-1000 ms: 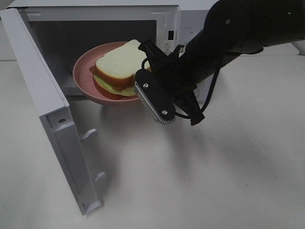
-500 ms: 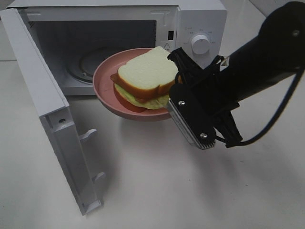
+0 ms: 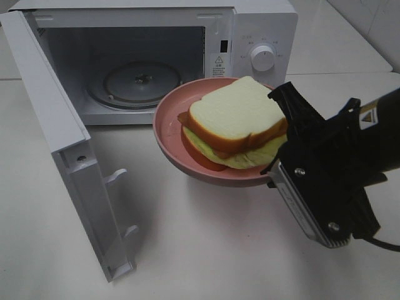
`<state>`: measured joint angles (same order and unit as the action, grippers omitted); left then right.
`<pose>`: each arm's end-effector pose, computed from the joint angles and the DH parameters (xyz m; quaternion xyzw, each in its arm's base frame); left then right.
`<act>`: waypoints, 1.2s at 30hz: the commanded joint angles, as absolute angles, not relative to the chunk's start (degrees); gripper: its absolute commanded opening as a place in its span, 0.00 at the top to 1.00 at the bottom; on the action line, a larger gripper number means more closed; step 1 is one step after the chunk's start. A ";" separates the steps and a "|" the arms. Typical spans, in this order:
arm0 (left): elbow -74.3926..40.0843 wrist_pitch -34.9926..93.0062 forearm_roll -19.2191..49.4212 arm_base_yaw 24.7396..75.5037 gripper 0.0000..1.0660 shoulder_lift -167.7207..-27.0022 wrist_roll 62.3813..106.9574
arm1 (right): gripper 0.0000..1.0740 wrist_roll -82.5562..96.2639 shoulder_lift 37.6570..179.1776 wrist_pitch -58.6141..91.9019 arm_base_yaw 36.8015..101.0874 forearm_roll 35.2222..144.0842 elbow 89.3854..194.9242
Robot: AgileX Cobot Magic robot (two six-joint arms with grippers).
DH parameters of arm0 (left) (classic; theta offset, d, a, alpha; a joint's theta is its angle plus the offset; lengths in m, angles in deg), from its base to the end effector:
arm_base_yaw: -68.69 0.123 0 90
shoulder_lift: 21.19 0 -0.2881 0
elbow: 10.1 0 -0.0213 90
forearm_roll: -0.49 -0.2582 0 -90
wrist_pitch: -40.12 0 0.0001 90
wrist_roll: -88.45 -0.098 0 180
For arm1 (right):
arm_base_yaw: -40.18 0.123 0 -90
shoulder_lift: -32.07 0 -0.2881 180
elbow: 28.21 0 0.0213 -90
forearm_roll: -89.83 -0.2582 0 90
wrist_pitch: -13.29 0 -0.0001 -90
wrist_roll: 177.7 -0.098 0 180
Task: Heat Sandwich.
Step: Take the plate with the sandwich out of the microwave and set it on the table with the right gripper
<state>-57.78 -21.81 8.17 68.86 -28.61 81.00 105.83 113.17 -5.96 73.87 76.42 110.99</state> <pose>0.0007 -0.0116 0.2814 0.0580 0.8489 -0.0321 0.5244 0.2020 0.1437 0.2136 -0.8389 0.4265 -0.1292 0.3126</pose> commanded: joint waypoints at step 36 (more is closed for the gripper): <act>-57.78 -21.30 8.57 69.14 0.09 -28.26 81.17 | 1.00 65.61 83.72 -25.44 73.70 104.03 99.30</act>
